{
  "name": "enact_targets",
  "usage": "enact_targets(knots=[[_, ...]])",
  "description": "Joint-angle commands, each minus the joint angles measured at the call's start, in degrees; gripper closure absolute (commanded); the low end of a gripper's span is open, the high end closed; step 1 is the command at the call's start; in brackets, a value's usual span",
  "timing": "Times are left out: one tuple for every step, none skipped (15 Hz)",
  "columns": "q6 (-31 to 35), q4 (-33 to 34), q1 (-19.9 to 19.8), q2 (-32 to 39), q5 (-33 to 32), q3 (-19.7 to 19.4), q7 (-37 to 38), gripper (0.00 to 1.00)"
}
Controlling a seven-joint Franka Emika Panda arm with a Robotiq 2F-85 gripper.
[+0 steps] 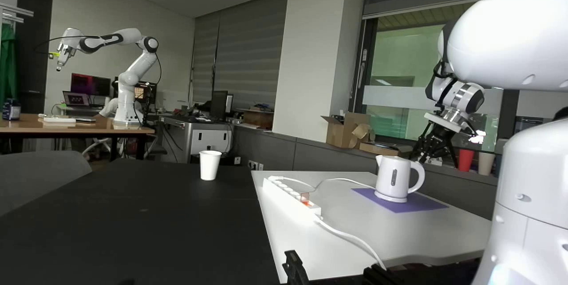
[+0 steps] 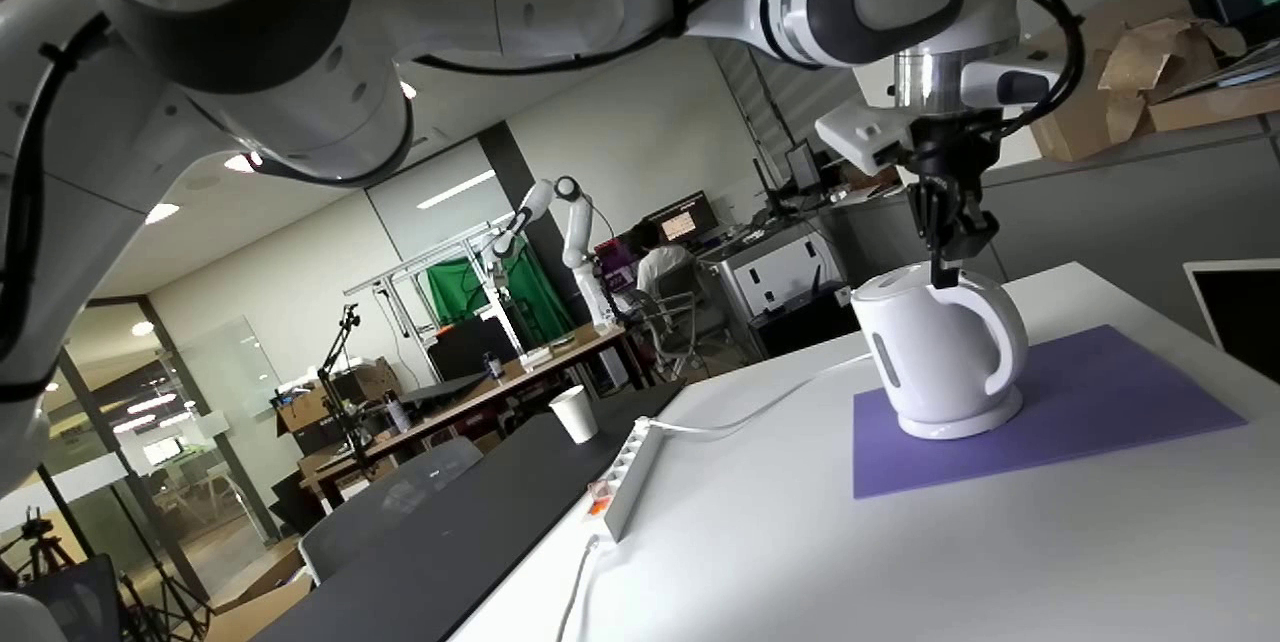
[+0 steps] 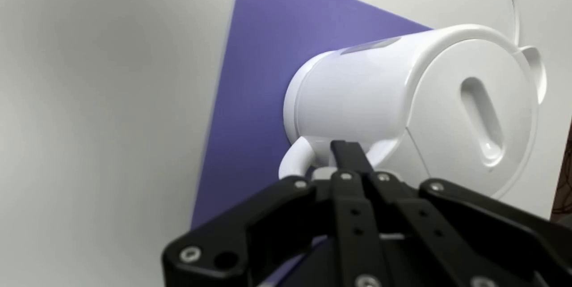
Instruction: Press the kettle switch
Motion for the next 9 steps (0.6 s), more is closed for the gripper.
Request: enact_targets(knots=[[-0.65, 6.15, -1.97, 2.94, -2.03, 2.48, -1.45, 1.0], [-0.39, 6.84, -2.21, 3.32, -2.25, 2.98, -2.38, 1.0], [0.11, 7.35, -2.42, 3.66, -2.38, 3.48, -3.47, 1.0], [0.44, 7.19, -1.66, 3.72, -1.13, 2.28, -4.87, 1.0], [0.88, 7.59, -1.84, 4.07, -0.86, 2.54, -5.9, 1.0], [1.14, 7.95, -1.83, 4.38, -0.73, 2.54, -6.89, 1.0], [1.37, 8.18, -1.84, 4.63, -0.59, 2.54, -7.62, 1.0], [1.65, 8.32, -1.86, 4.85, -0.49, 2.54, -8.21, 1.0], [1.87, 8.47, -1.94, 5.07, -0.27, 2.62, -8.71, 1.0]])
